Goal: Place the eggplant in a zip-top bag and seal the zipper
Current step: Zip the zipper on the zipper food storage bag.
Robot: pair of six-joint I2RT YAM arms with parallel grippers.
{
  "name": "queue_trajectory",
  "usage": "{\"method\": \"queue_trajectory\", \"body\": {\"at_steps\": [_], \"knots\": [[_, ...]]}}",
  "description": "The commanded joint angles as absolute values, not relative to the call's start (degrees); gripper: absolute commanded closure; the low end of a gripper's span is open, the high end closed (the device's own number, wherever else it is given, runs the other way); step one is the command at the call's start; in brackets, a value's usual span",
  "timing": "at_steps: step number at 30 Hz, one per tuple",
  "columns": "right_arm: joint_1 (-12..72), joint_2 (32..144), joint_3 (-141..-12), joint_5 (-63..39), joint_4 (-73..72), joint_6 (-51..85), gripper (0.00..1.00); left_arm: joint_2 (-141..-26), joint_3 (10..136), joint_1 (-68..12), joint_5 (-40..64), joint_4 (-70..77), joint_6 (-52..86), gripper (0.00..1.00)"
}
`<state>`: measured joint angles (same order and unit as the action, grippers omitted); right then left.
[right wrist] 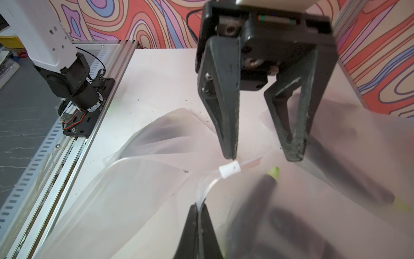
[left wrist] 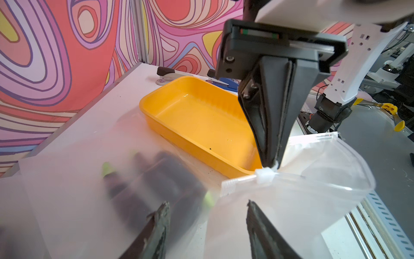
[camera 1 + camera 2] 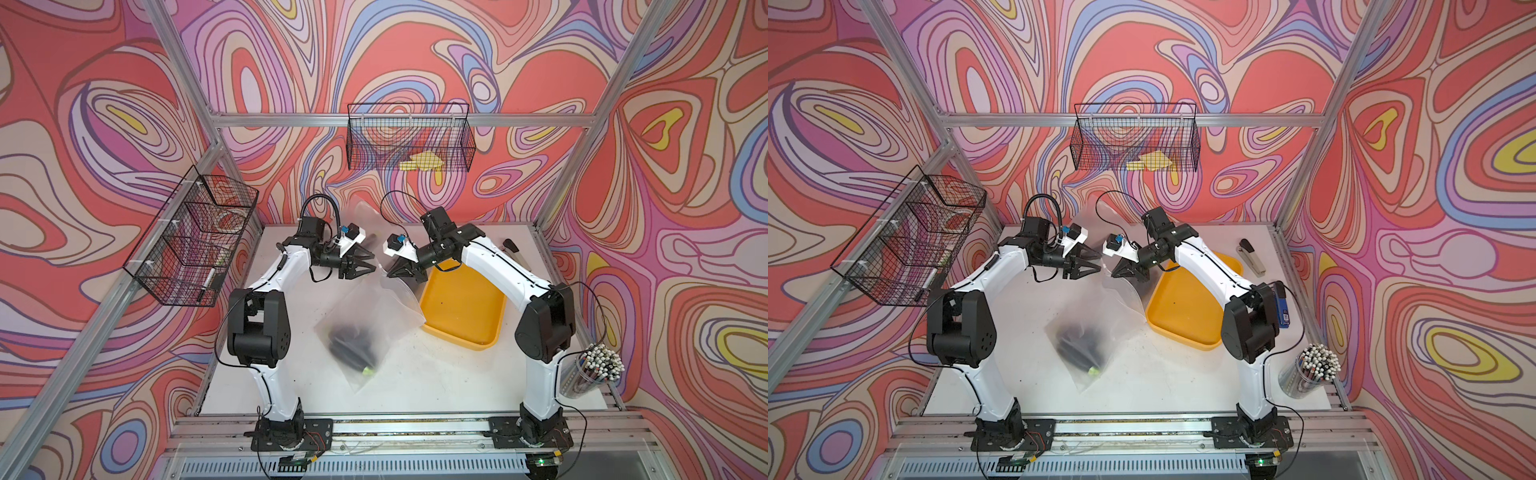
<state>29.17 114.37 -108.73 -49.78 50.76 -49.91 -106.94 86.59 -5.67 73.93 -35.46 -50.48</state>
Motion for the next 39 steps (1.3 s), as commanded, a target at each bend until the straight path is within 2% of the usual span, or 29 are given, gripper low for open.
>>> {"method": "queue_trajectory", "body": {"at_steps": [1,6,10,15,20,34,36,39], "knots": [[28.97,116.07,-109.53,-51.38,50.40,-50.43,1.00,-106.82,88.09,-6.32,76.05,-39.88,-55.18,0.44],[28.92,117.59,-111.66,-51.27,50.95,-50.84,1.00,-105.39,85.61,-6.40,75.88,-34.42,-52.16,0.44],[28.96,118.33,-112.17,-50.15,50.44,-50.93,1.00,-105.21,86.80,-6.42,76.24,-39.35,-55.95,0.47],[28.59,117.26,-109.64,-48.96,44.35,-48.30,1.00,-105.77,87.72,-6.50,76.64,-42.34,-57.80,0.57],[27.95,116.72,-108.35,-48.49,41.40,-46.85,1.00,-106.83,89.32,-6.50,75.49,-44.67,-58.16,0.70],[27.25,116.69,-107.08,-46.33,41.49,-47.23,1.00,-106.00,87.69,-5.54,73.37,-40.62,-53.37,0.74],[27.25,116.72,-106.94,-46.29,41.16,-46.87,1.00,-106.00,87.71,-5.54,73.61,-40.56,-53.27,0.76],[27.26,116.72,-106.88,-46.58,40.58,-46.50,1.00,-106.08,87.76,-5.54,73.71,-40.98,-53.44,0.86]]}}
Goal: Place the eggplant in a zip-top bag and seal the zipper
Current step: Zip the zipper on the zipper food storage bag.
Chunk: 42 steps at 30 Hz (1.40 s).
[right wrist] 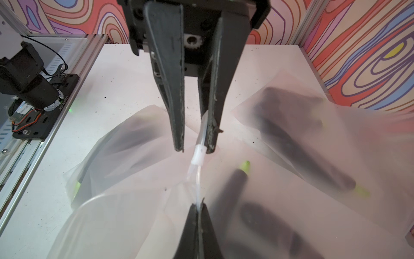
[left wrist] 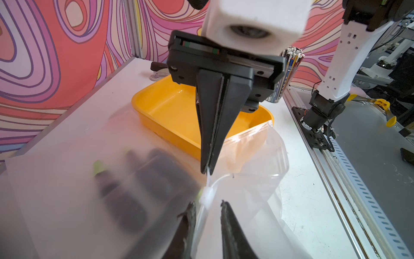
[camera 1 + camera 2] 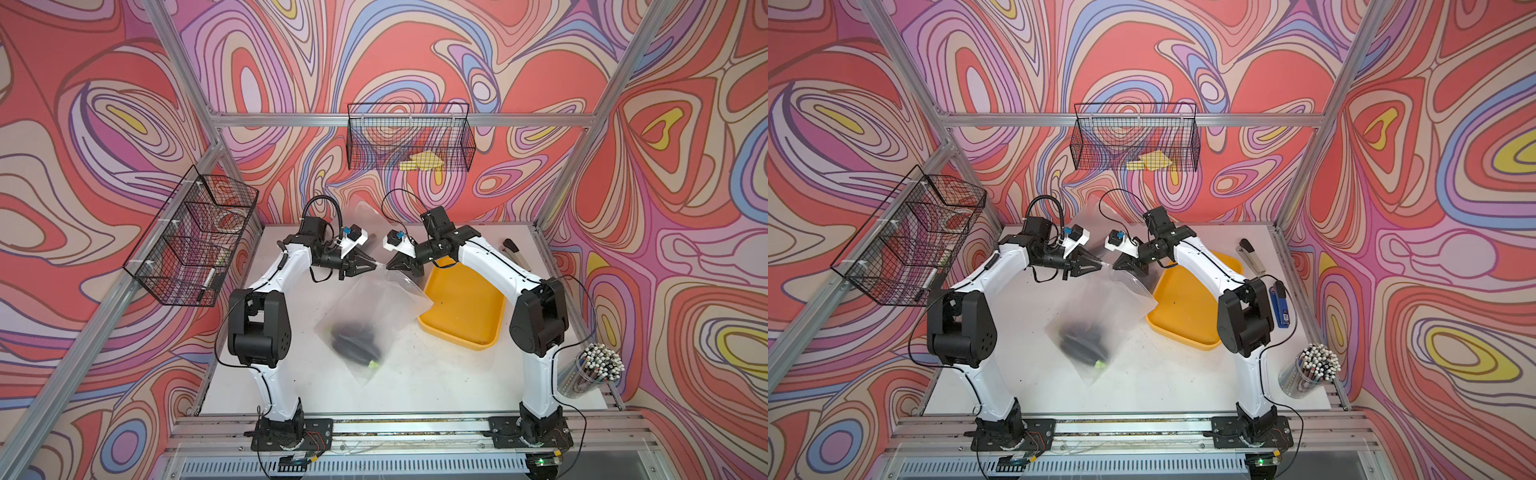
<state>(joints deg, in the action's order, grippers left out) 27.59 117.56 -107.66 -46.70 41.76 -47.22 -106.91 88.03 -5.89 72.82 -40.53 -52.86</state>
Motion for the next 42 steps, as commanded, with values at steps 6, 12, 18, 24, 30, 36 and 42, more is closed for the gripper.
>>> {"method": "queue_trajectory", "body": {"at_steps": [6,12,18,24,30,36,42], "knots": [[27.25,116.40,-106.44,-46.03,38.26,-45.00,1.00,-106.00,87.97,-5.61,74.05,-42.36,-54.22,1.00],[26.09,114.97,-105.93,-40.51,36.69,-42.65,0.77,-104.26,85.96,-5.62,69.59,-35.46,-46.57,1.00],[24.80,109.91,-104.11,-44.10,27.60,-36.00,0.65,-99.11,81.77,-5.62,67.24,-27.19,-38.58,1.00],[28.53,111.38,-101.79,-47.43,23.11,-33.72,0.62,-97.83,81.98,-5.62,65.87,-27.92,-37.71,1.00],[29.97,112.49,-101.70,-49.22,19.41,-31.01,0.60,-97.43,82.18,-5.62,65.71,-28.17,-37.92,1.00],[30.61,115.42,-104.80,-50.45,24.68,-33.69,0.64,-97.38,82.09,-5.62,66.18,-28.21,-38.32,1.00],[30.95,117.30,-105.57,-49.13,27.78,-35.25,0.72,-97.47,81.91,-5.54,66.44,-28.72,-39.29,1.00]]}}
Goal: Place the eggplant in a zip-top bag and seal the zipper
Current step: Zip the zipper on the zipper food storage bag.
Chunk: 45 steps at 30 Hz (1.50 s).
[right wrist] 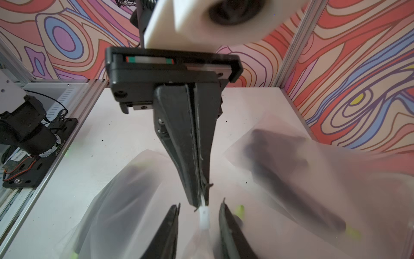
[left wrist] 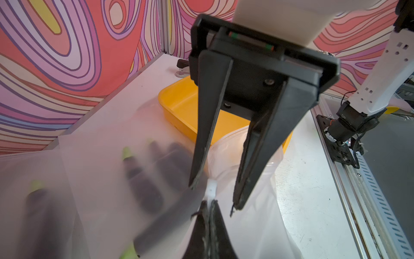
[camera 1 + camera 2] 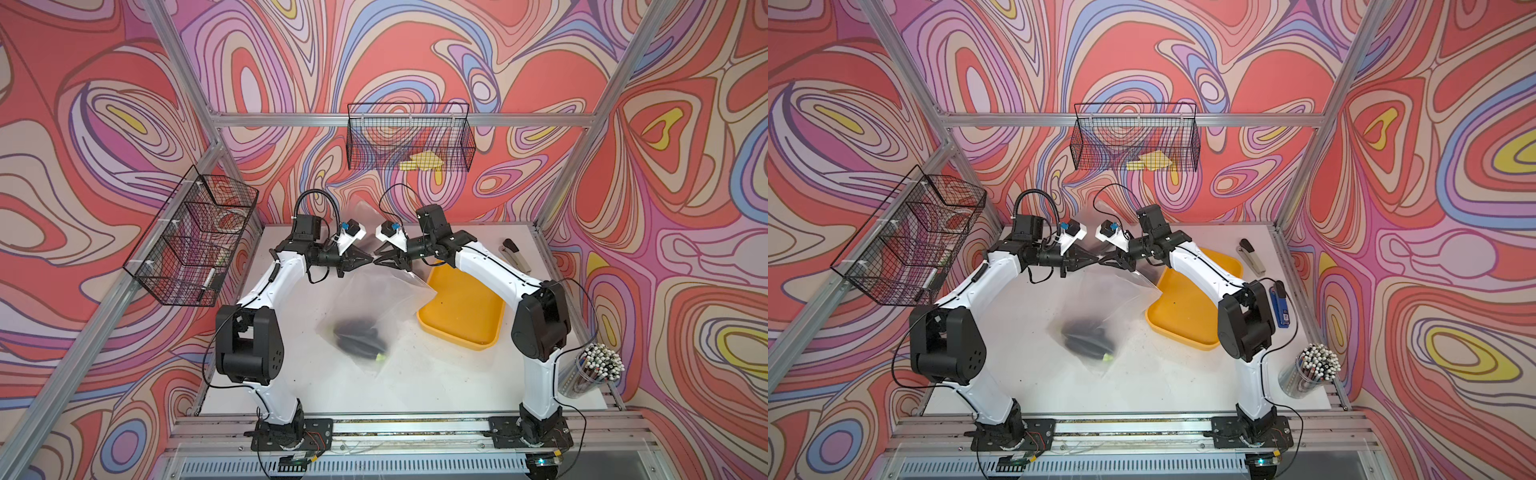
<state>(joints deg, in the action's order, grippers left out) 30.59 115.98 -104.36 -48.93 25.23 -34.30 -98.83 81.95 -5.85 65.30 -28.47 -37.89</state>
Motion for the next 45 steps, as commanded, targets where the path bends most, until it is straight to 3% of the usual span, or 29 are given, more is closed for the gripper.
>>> {"method": "queue_trajectory", "body": {"at_steps": [1,6,7,9,13,24,45], "knots": [[30.94,117.33,-105.60,-49.21,27.69,-35.04,0.74,-97.59,81.91,-5.54,66.49,-28.84,-39.43,1.00],[30.94,117.67,-106.16,-49.56,27.24,-34.47,0.88,-97.56,81.91,-5.54,66.51,-29.16,-39.73,1.00],[30.98,117.68,-106.09,-49.74,27.11,-34.25,0.87,-97.66,81.99,-5.54,66.47,-29.25,-39.73,1.00],[30.94,117.47,-105.94,-49.75,26.54,-33.54,0.75,-97.76,82.26,-5.54,66.31,-30.04,-40.10,1.00],[30.94,116.50,-104.53,-49.88,24.06,-32.78,0.74,-97.67,82.26,-5.54,66.71,-30.15,-40.16,1.00],[30.96,116.24,-104.72,-50.49,25.98,-33.57,0.99,-98.04,82.52,-5.54,65.21,-30.04,-39.63,1.00],[28.85,105.43,-89.12,-43.75,27.67,-31.25,1.00,-96.64,78.23,-2.23,51.60,-13.05,-23.77,1.00]]}}
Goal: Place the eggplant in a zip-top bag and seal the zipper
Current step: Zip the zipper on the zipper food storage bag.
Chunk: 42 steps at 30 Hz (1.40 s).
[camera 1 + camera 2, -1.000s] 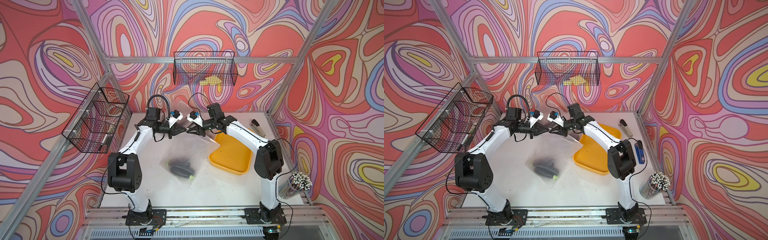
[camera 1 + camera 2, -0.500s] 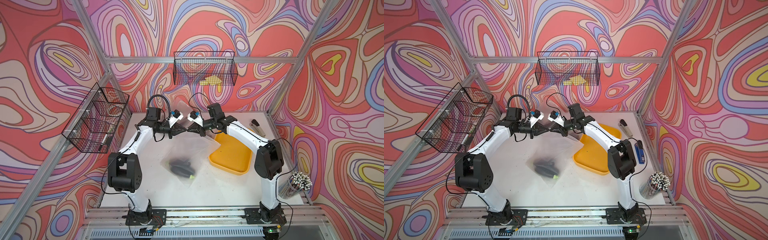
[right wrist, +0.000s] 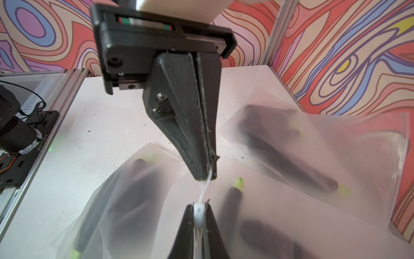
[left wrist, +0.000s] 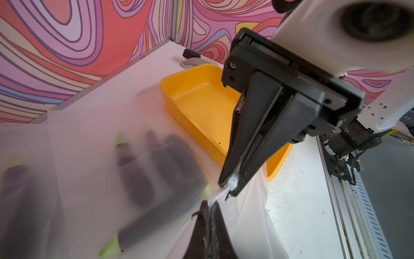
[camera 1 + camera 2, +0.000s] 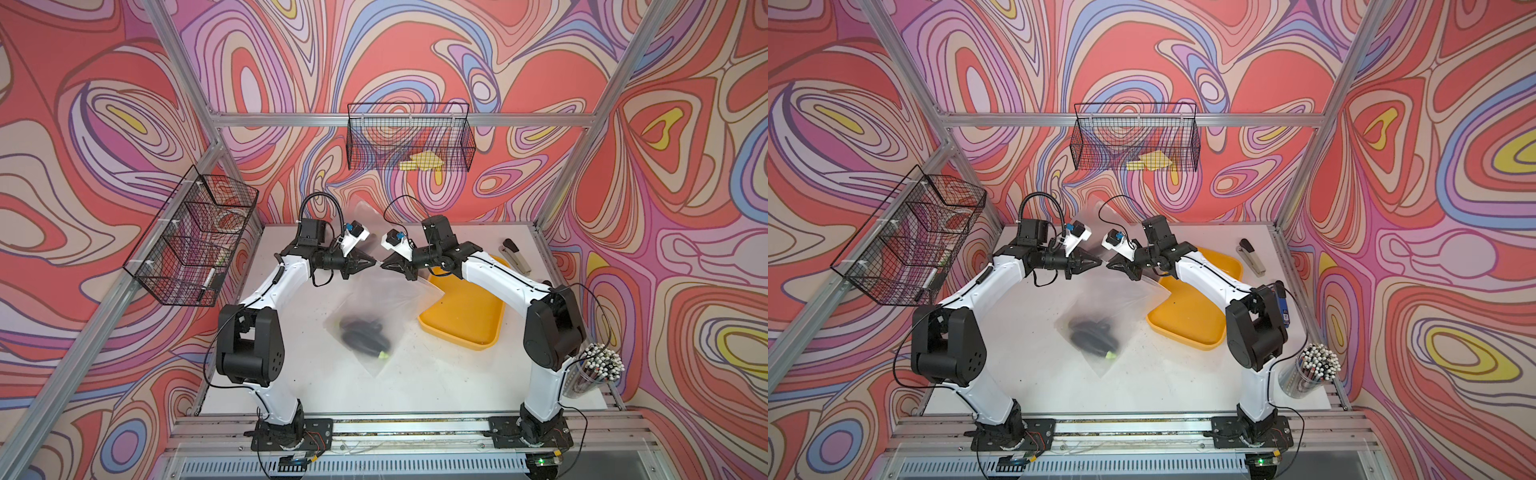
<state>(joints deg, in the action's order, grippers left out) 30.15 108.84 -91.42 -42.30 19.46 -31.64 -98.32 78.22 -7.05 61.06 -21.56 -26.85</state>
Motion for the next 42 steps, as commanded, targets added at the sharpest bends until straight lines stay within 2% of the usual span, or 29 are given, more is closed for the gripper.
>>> {"method": "queue_trajectory", "body": {"at_steps": [1,5,15,42], "knots": [[28.55,105.00,-88.54,-43.22,28.17,-31.11,1.00,-96.60,78.09,-2.01,50.72,-12.61,-23.40,1.00],[27.28,102.23,-84.85,-41.41,28.92,-29.97,1.00,-95.78,77.05,-0.60,47.33,-9.52,-21.18,1.00],[24.04,94.26,-74.91,-36.14,28.87,-25.54,1.00,-95.57,76.42,0.62,47.29,-9.23,-21.25,1.00],[20.47,87.36,-68.03,-33.71,33.31,-24.70,1.00,-96.16,76.55,0.55,49.62,-9.93,-21.97,1.00]]}}
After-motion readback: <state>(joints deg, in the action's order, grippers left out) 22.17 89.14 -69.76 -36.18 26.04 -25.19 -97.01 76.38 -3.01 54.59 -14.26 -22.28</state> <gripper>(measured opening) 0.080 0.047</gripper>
